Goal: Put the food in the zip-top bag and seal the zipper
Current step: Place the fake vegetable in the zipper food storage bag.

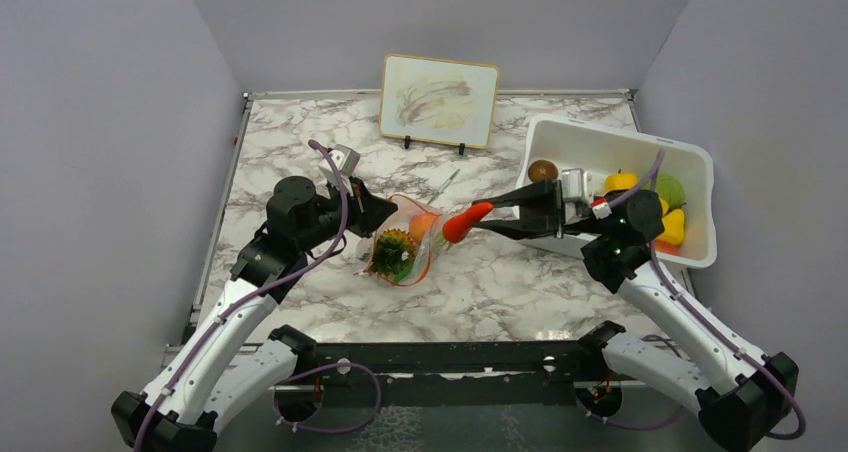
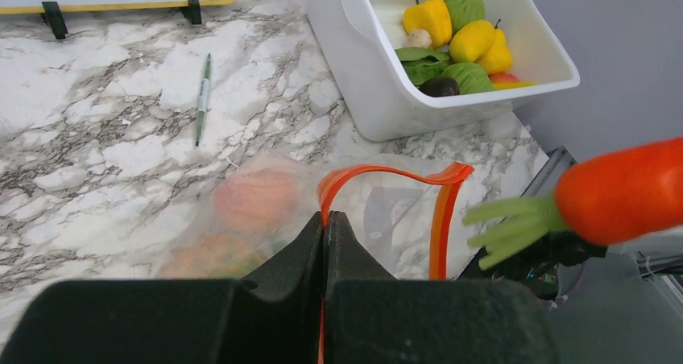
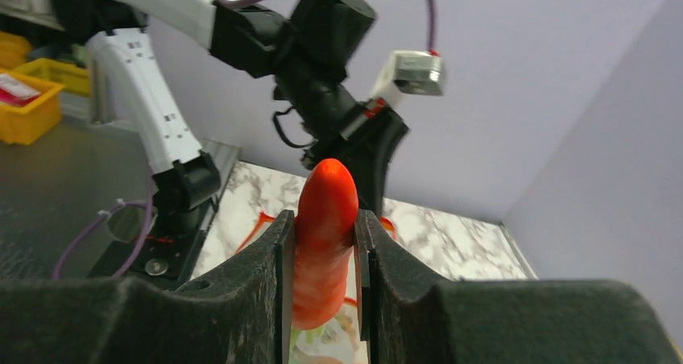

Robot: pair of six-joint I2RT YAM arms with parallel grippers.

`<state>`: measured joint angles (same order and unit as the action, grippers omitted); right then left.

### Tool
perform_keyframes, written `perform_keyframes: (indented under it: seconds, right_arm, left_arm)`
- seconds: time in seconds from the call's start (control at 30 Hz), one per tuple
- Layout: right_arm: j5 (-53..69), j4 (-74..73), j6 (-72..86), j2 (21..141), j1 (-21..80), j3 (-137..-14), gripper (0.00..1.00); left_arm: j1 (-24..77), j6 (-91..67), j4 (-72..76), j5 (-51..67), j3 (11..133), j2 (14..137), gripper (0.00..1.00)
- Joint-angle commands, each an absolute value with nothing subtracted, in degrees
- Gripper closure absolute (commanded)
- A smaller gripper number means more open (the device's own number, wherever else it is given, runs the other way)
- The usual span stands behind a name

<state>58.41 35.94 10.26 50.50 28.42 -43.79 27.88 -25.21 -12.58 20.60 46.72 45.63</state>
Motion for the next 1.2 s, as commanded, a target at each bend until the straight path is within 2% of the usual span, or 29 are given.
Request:
perform_keyframes:
  seconds: [0.0,0.53,0.6,0.67,0.83,1.0,1.17]
  right_arm:
    - [61.74,38.93,0.45,52.87,35.66,-45.6,0.99]
    - [63.19,36.64,-19.01,62.31,46.98,-49.39,0.99]
    - [63.15,31.86,-24.14,63.6,47.17,-50.71,0.99]
    - [62.18,20.84,-32.98,64.42,47.24,-53.1,0.99]
    - [54.64,0.72,-52.72,65.9,47.29,-55.92,0.99]
    - [52.65,-7.89,-57.91,68.01,47.37,-58.42,0.99]
    - [49.19,-8.82,-59.79,69.27,47.58,-56.54,0.99]
  left_arm:
    - [28.13,-26.1,-12.36,23.35,47.46,44.56,1.0]
    - [28.13,-24.0,-14.95,28.23,48.3,45.76,1.0]
    - [28.13,-23.77,-15.57,28.45,48.63,45.46,1.0]
    - [28.13,-23.14,-16.26,28.43,48.77,44.9,1.0]
    - [28.13,-21.55,-18.14,27.81,48.86,43.48,1.0]
    - [28.15,-21.79,-18.17,30.43,49.26,43.59,1.0]
    - [28.13,-22.24,-18.22,30.94,50.06,44.17,1.0]
